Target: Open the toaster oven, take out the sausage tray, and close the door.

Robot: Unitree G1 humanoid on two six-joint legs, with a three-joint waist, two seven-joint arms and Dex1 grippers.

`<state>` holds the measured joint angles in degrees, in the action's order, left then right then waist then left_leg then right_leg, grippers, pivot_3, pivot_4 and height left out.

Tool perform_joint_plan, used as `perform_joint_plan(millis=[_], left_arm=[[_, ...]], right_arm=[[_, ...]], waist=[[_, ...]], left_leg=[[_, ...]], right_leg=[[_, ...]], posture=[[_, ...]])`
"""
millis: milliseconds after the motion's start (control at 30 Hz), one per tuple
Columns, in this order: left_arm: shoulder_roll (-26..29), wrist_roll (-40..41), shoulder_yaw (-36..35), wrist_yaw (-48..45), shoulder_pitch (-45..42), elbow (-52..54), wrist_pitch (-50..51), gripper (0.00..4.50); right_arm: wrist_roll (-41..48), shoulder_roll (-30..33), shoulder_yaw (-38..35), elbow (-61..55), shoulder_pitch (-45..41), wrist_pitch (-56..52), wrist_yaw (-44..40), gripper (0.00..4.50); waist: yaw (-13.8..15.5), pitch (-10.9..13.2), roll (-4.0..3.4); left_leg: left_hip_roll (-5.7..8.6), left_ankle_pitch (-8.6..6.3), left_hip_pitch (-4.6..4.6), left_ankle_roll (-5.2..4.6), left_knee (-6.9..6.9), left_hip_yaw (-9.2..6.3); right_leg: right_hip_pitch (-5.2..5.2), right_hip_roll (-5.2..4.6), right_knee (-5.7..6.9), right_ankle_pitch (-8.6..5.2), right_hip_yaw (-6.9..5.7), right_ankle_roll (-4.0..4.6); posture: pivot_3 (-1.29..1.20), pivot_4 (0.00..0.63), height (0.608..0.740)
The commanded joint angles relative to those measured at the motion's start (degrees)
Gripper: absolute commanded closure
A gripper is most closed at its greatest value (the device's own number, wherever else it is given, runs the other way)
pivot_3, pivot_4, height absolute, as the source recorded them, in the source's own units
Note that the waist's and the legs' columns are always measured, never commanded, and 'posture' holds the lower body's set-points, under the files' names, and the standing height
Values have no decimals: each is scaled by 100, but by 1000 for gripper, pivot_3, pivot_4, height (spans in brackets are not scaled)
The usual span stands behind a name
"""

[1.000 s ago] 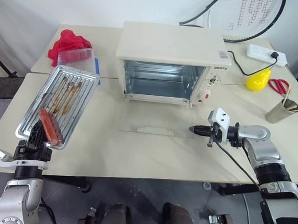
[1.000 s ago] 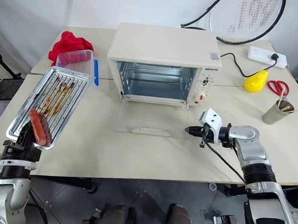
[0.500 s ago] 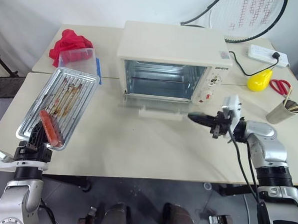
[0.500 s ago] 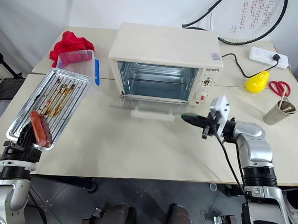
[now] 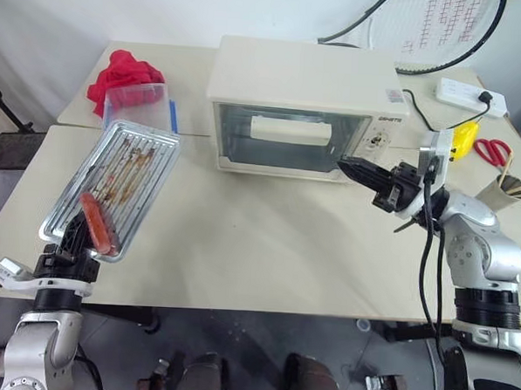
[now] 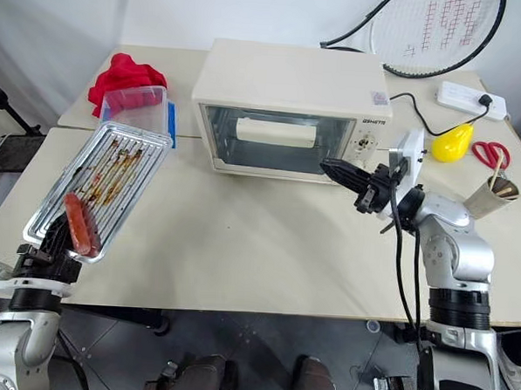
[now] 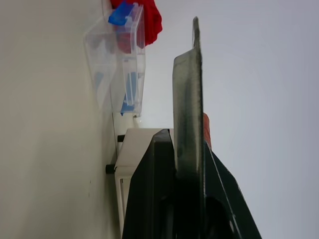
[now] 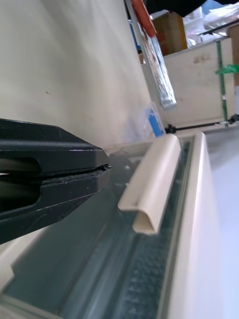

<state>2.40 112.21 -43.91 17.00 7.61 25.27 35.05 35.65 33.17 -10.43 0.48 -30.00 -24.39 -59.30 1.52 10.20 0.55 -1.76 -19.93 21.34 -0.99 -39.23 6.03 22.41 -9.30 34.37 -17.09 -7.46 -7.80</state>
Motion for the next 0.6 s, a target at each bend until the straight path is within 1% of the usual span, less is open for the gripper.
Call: perform_joint_plan(millis=[33, 67, 133, 167, 200, 267, 367, 400, 467, 533, 600], left_arm=[[179, 79, 95, 1, -31, 288, 192, 4500], [222, 79, 119, 7, -52, 255, 255, 4500], [450, 79, 217, -35, -68, 65, 584, 4500], [573, 79, 267, -62, -77, -42, 754, 4500], [679, 79, 310, -82, -104, -154, 911, 4500], [886, 79, 389, -170, -196, -386, 1234, 4500], [1102, 79, 458, -228, -428, -754, 1627, 4500], [1233, 79, 546, -273, -567, -967, 1839, 4500], [1389, 79, 628, -333, -736, -1240, 2131, 4500], [1548, 79, 681, -450, -779, -1412, 2379, 4500], [1738, 79, 1058, -520, -1066, -1783, 2702, 4500]], right_arm=[[-138, 407, -235, -707, 614, 351, -206, 3939], [-149, 492, -266, -851, 803, 403, -228, 3467], [-97, 659, -506, -1234, 1372, 471, -265, 2901], [-63, 728, -625, -1400, 1606, 492, -272, 2551], [-47, 779, -725, -1536, 1802, 528, -271, 2290], [-11, 871, -888, -1760, 2145, 575, -297, 1630], [67, 955, -1071, -2038, 2622, 587, -364, 651], [143, 883, -1194, -2109, 2832, 822, -549, 309], [240, 793, -1331, -2174, 3064, 1139, -768, 309], [301, 883, -1348, -2214, 3176, 1014, -713, 309], [738, 887, -1597, -2493, 3450, 621, -503, 6]], waist=[[17, 0, 0], [5, 0, 0], [-1, 0, 0], [-1, 0, 0], [0, 0, 0], [-6, 0, -1], [-11, 0, 0], [-17, 0, 0], [9, 0, 1], [18, 0, 1], [58, 0, 1]], left_leg=[[1, -1, 0, -1, 0, 1], [3, -1, 2, -1, 1, -1], [3, -1, 0, -2, 1, 5], [3, -1, -1, -2, 1, 4], [2, -1, -3, -2, 1, 4], [2, -1, -5, -2, 1, 4], [1, -1, -9, -2, 1, 6], [0, -1, -10, -2, 2, 8], [1, -1, -9, -2, 4, 4], [1, 0, -10, -1, 4, 4], [5, 0, -11, -1, 3, 4]], right_leg=[[0, 0, -2, 0, 1, 0], [-2, -1, -6, 0, -1, 0], [-1, 0, -6, 1, 4, -2], [-1, 0, -4, 1, 3, -3], [-2, 1, -3, 1, 3, -3], [-1, 2, -2, 1, 5, -2], [-1, 2, 2, 1, 9, -1], [-2, 2, 1, 0, 10, -1], [-2, 3, 1, 0, 8, 0], [-3, 4, 2, 0, 8, 0], [-5, -2, 3, 0, 9, -1]], posture=[[0, 150, 740], [0, 150, 740], [0, 150, 740], [0, 150, 740], [0, 150, 740], [0, 150, 740], [0, 150, 740], [0, 150, 740], [0, 150, 740], [0, 150, 740], [0, 150, 740]])
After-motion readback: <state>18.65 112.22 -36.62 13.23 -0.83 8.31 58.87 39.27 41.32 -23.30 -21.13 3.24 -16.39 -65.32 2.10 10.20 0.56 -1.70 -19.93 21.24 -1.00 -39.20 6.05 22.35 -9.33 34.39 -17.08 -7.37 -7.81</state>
